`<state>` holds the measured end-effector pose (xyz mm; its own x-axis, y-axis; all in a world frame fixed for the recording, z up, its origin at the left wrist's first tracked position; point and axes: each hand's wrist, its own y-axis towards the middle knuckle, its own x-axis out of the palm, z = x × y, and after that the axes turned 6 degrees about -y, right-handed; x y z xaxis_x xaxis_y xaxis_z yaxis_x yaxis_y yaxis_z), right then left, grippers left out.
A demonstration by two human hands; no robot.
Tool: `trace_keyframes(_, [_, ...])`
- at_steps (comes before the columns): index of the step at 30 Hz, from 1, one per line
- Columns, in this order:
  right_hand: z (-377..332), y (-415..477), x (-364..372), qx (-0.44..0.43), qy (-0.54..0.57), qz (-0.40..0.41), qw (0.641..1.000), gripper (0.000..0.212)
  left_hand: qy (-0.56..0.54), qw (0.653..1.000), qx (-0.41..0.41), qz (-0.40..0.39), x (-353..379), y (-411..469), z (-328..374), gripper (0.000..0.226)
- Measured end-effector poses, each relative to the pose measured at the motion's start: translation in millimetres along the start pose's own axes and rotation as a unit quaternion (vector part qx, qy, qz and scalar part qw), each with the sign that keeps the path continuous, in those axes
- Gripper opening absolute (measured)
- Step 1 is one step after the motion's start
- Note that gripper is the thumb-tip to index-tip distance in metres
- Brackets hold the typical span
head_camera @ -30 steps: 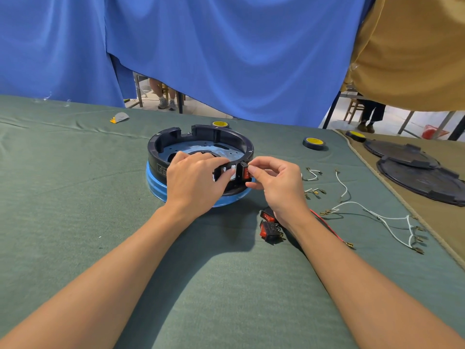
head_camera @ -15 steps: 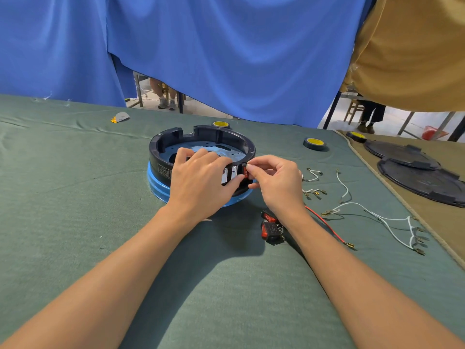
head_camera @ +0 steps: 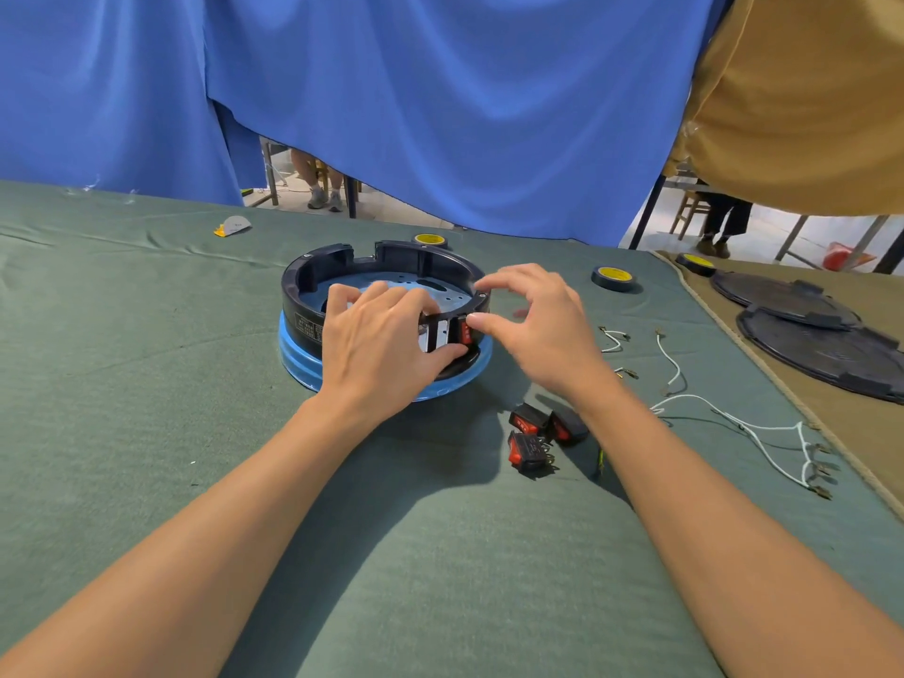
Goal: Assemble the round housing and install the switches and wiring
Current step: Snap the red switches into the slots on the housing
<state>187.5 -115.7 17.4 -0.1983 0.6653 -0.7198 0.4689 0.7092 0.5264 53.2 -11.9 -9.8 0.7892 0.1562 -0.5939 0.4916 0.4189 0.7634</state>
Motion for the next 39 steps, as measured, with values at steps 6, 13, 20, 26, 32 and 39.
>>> trace_keyframes(6, [-1.3,18.5,-10.4,-0.032,0.025,-0.139,0.989,0.022,-0.011,1.0,-0.002,-0.005,-3.3,0.5,-6.2,0.049])
trace_keyframes(13, [-2.3,20.7,-7.1,-0.034,0.048,-0.117,0.991,0.016,-0.007,1.0,0.005,-0.003,-2.4,0.0,-7.9,0.048])
trace_keyframes(20, [-1.7,19.6,-3.2,-0.035,0.036,-0.104,0.993,0.017,0.018,1.0,0.006,-0.004,-1.1,-0.3,-6.0,0.043])
trace_keyframes(26, [0.2,17.7,-1.1,-0.047,-0.002,-0.093,0.995,0.017,0.011,1.0,0.011,-0.008,-1.8,-0.2,-6.1,0.043])
trace_keyframes(32, [1.5,15.0,1.8,-0.053,0.011,-0.068,0.996,0.016,-0.023,1.0,0.009,0.005,-2.6,0.3,-9.4,0.037])
trace_keyframes(39, [-1.4,8.9,-7.7,-0.022,0.009,-0.076,0.997,0.022,-0.019,0.999,-0.015,0.028,3.7,-0.7,-7.8,0.037])
